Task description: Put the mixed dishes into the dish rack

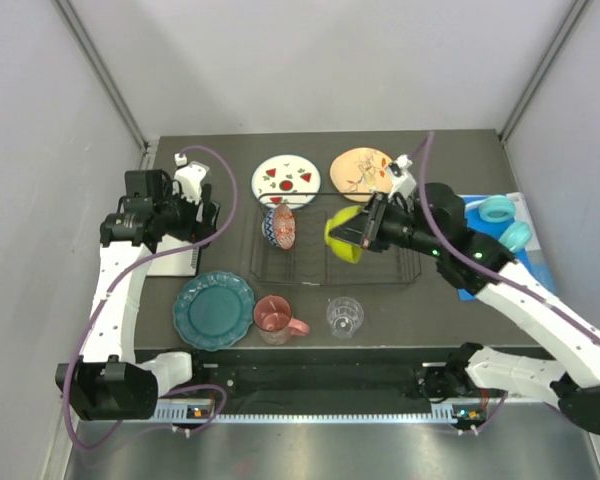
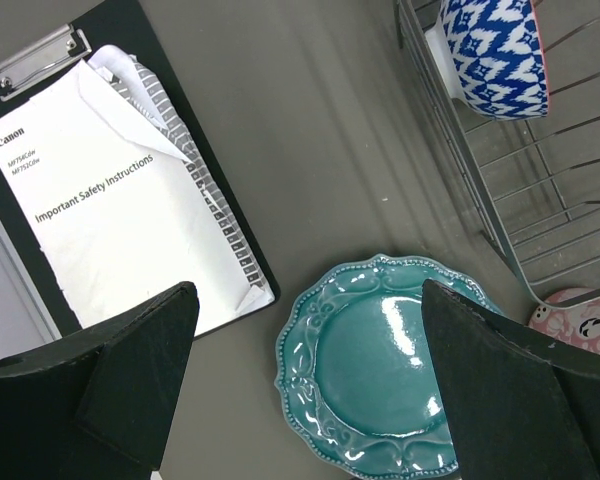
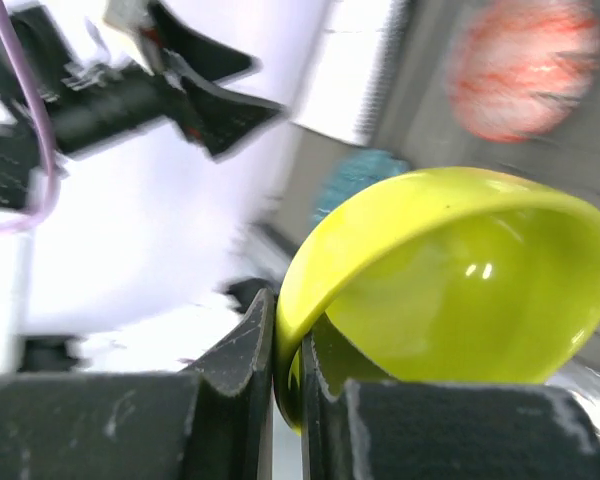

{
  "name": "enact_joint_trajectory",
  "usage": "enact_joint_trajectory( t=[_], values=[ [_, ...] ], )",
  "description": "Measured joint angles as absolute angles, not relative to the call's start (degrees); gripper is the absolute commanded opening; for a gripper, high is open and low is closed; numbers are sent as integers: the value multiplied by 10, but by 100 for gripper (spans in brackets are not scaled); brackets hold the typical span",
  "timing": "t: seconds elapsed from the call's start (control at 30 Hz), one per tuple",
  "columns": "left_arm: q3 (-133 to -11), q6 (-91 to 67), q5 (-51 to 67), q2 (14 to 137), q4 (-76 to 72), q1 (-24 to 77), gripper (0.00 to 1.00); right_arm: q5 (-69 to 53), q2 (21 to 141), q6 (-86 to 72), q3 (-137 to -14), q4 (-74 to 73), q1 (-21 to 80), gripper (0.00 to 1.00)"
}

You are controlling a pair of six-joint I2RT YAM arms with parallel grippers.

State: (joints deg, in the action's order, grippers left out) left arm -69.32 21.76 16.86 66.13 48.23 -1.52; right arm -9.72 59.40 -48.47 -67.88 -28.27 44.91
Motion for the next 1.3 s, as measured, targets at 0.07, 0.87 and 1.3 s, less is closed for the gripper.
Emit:
enact_joint_trajectory(
  t=[0.07, 0.87, 1.3],
  values=[
    [-693, 217, 169, 661, 482, -15, 97, -175, 613, -543, -607, -143, 415, 0],
    [-703, 211, 170, 647, 487, -15, 97, -361, 966, -798, -566, 382, 439, 0],
    [-703, 211, 169, 647, 487, -15, 99, -366, 1011, -770, -567, 340, 438, 0]
  ],
)
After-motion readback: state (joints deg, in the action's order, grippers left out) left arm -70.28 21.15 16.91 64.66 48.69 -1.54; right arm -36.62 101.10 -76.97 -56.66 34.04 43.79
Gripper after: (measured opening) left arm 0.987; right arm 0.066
